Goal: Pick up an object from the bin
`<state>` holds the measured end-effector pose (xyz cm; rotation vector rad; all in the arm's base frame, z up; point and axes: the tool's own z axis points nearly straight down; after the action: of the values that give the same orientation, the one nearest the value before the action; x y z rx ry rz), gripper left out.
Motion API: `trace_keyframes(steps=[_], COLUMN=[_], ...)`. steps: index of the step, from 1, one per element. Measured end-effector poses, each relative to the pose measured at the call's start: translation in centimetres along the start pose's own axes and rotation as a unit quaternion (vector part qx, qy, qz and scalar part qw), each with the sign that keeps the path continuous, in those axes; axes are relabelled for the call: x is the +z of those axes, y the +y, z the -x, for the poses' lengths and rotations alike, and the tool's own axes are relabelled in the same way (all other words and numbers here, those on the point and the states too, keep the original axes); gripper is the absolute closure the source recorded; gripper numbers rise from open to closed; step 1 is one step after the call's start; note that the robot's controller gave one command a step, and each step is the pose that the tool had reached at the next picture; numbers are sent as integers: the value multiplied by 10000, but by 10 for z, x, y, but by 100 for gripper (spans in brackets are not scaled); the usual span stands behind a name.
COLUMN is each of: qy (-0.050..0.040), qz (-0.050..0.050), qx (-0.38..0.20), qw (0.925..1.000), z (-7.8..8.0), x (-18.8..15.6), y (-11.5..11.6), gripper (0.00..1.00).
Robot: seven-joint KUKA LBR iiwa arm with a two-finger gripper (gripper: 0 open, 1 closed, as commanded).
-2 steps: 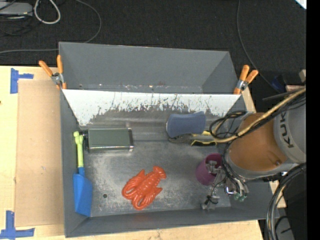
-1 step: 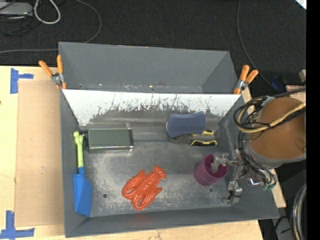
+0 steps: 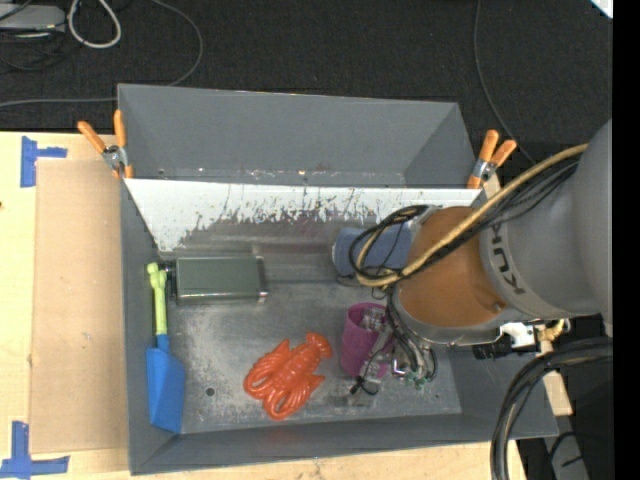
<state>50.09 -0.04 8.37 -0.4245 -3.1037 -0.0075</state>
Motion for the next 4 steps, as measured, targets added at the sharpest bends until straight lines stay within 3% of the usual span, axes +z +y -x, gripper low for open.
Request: trace_keyframes(steps=[1,2,3,4], qy=[2,-6,36,-12], qz=[-5,28,13,23], qx=[-333,-211,-188,-267], qw=[9994,9998,9998,9996], z=[-1,-8,-10,-4], x=[-3,12,3,-30], y=[-7,24,20,12], gripper=[0,0,0,0])
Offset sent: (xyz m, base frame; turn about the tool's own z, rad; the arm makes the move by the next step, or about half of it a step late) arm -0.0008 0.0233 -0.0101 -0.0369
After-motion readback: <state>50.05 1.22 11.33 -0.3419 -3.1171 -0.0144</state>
